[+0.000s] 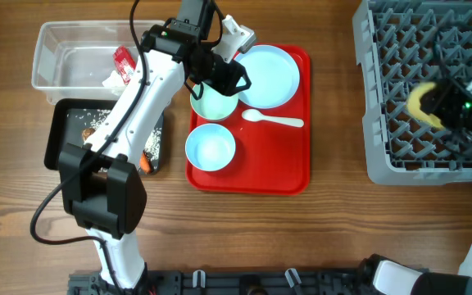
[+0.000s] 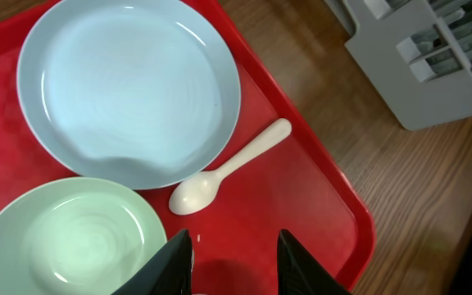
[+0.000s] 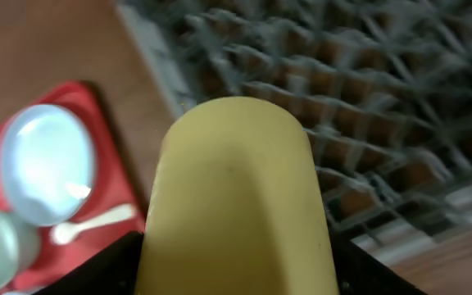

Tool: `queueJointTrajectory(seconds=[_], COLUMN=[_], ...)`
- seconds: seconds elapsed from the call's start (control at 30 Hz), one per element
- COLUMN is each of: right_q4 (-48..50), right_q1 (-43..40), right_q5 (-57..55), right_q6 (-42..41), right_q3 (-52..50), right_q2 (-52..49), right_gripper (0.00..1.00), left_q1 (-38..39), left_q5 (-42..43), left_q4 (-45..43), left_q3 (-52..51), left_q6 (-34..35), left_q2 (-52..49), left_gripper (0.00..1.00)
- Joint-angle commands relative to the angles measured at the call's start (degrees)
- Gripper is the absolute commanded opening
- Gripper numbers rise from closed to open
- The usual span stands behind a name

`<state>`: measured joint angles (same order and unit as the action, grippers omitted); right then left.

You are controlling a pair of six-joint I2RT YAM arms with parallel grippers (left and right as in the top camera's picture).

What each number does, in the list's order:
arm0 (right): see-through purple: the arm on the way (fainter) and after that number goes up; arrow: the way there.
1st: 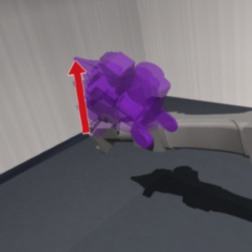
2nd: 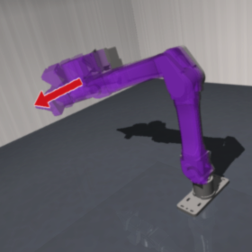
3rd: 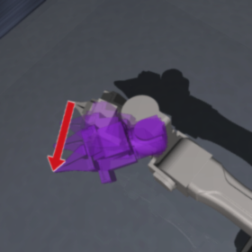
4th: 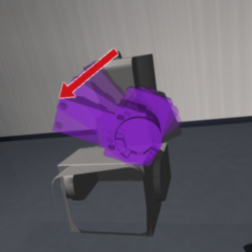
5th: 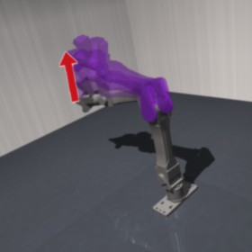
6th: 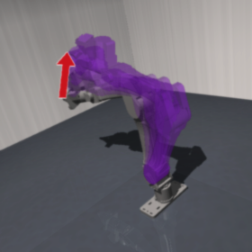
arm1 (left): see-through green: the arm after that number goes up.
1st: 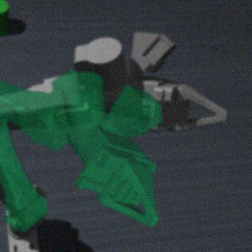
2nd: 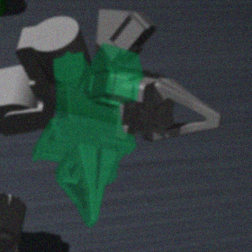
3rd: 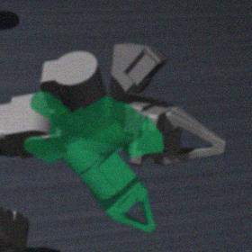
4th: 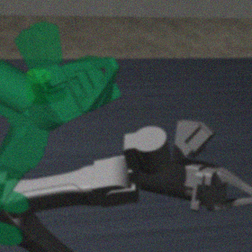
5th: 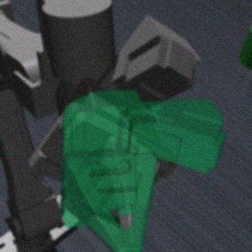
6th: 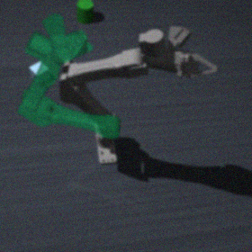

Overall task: Sort waste into correct bins and load items into the dishwasher rack
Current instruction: 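Lower the yellow cup into the dish rack and open the right gripper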

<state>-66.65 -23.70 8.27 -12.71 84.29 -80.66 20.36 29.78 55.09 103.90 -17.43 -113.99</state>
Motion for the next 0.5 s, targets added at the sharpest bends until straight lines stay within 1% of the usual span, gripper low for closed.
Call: queueJointTrajectory(seconds=[0.0,0.27,0.4,0.47], right_q4=[-1.31,-5.33,-5.90,-5.90], right_q1=[-2.43,-2.95,-3.39,-3.41], right_q5=[-6.27,-7.23,-7.54,-8.46], right_q6=[-0.70,0.74,1.20,1.14], right_q3=[0.92,0.55,0.55,0.55], right_q2=[-2.45,-8.76,-10.05,-10.12], right_gripper=[0.54,0.54,0.54,0.54], left_q1=[0.00,0.00,-0.02,0.00], left_q5=[-0.96,-0.96,-1.11,-2.47], left_q4=[0.00,0.00,-0.07,-0.31], left_q3=[0.15,-0.94,-2.78,-4.31], left_q6=[0.31,0.28,-0.15,-0.15], left_q2=[0.57,0.52,0.50,0.50], left_gripper=[0.33,0.31,0.31,0.30])
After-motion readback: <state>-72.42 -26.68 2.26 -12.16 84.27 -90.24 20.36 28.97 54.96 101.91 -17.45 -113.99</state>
